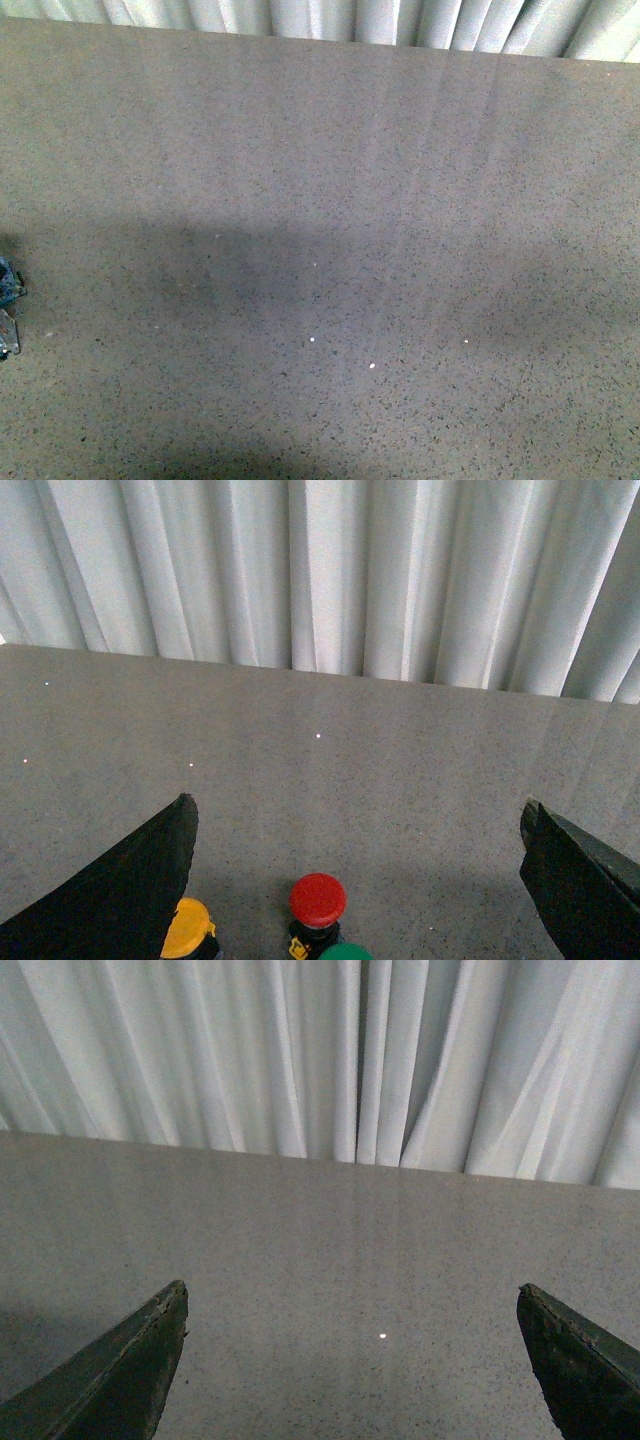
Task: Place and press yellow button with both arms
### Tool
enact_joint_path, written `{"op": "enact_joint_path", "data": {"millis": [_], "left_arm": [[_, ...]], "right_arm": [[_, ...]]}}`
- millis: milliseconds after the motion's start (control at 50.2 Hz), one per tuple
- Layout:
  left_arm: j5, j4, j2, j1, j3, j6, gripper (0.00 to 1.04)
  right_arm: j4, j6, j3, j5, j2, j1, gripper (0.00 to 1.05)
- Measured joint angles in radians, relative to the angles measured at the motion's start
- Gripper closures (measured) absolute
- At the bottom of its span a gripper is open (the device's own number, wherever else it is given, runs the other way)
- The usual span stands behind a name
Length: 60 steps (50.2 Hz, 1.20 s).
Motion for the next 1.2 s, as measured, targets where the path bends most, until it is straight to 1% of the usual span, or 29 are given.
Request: {"op": "enact_joint_path", "data": {"millis": [399, 418, 458, 498, 518, 578, 598, 678, 757, 837, 917, 1056, 1196], "left_arm": [[0.0, 0.0, 0.0, 0.0, 0.0, 0.0, 0.09], [0.013, -0.006, 0.005, 0.002, 0.002, 0.0, 0.09], [0.142, -0.172, 0.094, 0.029, 0.071, 0.0, 0.09], [0.187, -0.231, 0.233, 0.031, 0.13, 0.001, 0.09], [0.189, -0.22, 0.286, 0.029, 0.145, 0.002, 0.09], [0.182, -0.098, 0.48, 0.032, 0.187, 0.012, 0.09], [0.18, -0.079, 0.504, 0.033, 0.191, 0.015, 0.09], [0.153, 0.092, 0.7, 0.064, 0.22, 0.047, 0.09], [0.145, 0.316, 0.971, 0.147, 0.262, 0.072, 0.09], [0.124, 0.454, 1.191, 0.229, 0.298, 0.087, 0.09], [0.121, 0.497, 1.292, 0.275, 0.314, 0.089, 0.09], [0.117, 0.55, 1.384, 0.336, 0.32, 0.1, 0.09], [0.124, 0.603, 1.452, 0.357, 0.319, 0.115, 0.09]], "right_arm": [[0.0, 0.0, 0.0, 0.0, 0.0, 0.0, 0.09], [0.0, 0.0, 0.0, 0.0, 0.0, 0.0, 0.09], [0.0, 0.0, 0.0, 0.002, 0.0, 0.0, 0.09], [0.0, 0.0, 0.0, -0.001, 0.0, 0.0, 0.09], [0.0, 0.0, 0.0, -0.001, 0.0, 0.0, 0.09], [0.0, 0.0, 0.0, -0.001, 0.0, 0.0, 0.09], [0.0, 0.0, 0.0, 0.0, 0.0, 0.0, 0.09], [0.0, 0.0, 0.0, -0.001, 0.0, 0.0, 0.09], [0.0, 0.0, 0.0, 0.0, 0.0, 0.0, 0.09], [0.0, 0.0, 0.0, -0.001, 0.0, 0.0, 0.09], [0.0, 0.0, 0.0, -0.001, 0.0, 0.0, 0.09], [0.0, 0.0, 0.0, -0.001, 0.0, 0.0, 0.09], [0.0, 0.0, 0.0, -0.001, 0.0, 0.0, 0.09]]}}
